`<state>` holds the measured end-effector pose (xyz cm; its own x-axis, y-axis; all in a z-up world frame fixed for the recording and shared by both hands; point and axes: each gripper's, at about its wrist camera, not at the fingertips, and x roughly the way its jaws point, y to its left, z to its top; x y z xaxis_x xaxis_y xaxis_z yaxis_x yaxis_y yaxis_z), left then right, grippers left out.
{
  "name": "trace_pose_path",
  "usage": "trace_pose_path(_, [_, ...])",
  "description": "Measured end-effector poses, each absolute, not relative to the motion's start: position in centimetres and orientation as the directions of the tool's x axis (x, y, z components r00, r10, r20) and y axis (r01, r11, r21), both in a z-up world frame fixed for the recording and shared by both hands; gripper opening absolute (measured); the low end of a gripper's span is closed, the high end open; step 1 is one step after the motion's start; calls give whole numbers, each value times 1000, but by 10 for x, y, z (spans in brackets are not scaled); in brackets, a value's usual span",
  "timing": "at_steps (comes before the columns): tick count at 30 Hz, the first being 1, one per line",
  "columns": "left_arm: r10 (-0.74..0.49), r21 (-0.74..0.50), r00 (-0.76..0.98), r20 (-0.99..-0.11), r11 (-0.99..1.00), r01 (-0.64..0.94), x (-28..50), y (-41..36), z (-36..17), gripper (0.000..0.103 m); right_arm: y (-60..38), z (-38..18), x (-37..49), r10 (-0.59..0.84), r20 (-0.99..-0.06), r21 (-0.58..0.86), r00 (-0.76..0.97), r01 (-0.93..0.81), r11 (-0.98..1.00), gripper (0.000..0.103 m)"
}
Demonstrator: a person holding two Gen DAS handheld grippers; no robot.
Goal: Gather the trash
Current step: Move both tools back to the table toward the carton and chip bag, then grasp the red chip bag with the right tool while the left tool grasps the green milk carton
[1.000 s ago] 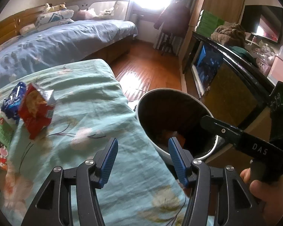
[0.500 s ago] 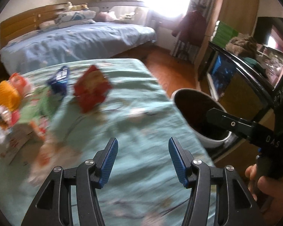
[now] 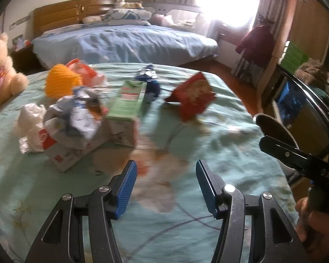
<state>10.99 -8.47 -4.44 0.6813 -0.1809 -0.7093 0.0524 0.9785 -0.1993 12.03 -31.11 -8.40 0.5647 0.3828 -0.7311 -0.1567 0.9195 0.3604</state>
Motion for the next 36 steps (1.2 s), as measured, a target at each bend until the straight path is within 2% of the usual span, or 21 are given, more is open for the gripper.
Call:
trace_pose_path(8, [-135, -196, 686, -715, 981, -11, 130, -68, -51, 55, -290, -89, 147, 401, -732, 356, 551, -194, 914, 83])
trace_pose_path(22, [-122, -186, 685, -718, 982, -19, 181, -64, -60, 55, -263, -112, 204, 417, -755, 362, 507, -208, 909, 81])
trace_pose_path(25, [-135, -202, 675, -725, 979, -21, 189, -63, -64, 51, -259, -116, 211, 428, -755, 375, 496, -209, 903, 70])
trace_pose_path(27, [-150, -213, 670, -727, 977, -13, 193, -62, -66, 32, -256, -118, 216, 428, -757, 375, 494, -207, 903, 56])
trace_pose_path(29, [-154, -213, 671, -725, 977, -6, 193, -63, -66, 32, -256, -121, 219, 429, -759, 379, 489, -204, 903, 27])
trace_pose_path(36, [-175, -227, 697, -695, 974, 18, 181, -64, -60, 31, -261, -112, 206, 436, -747, 371, 502, -229, 900, 25])
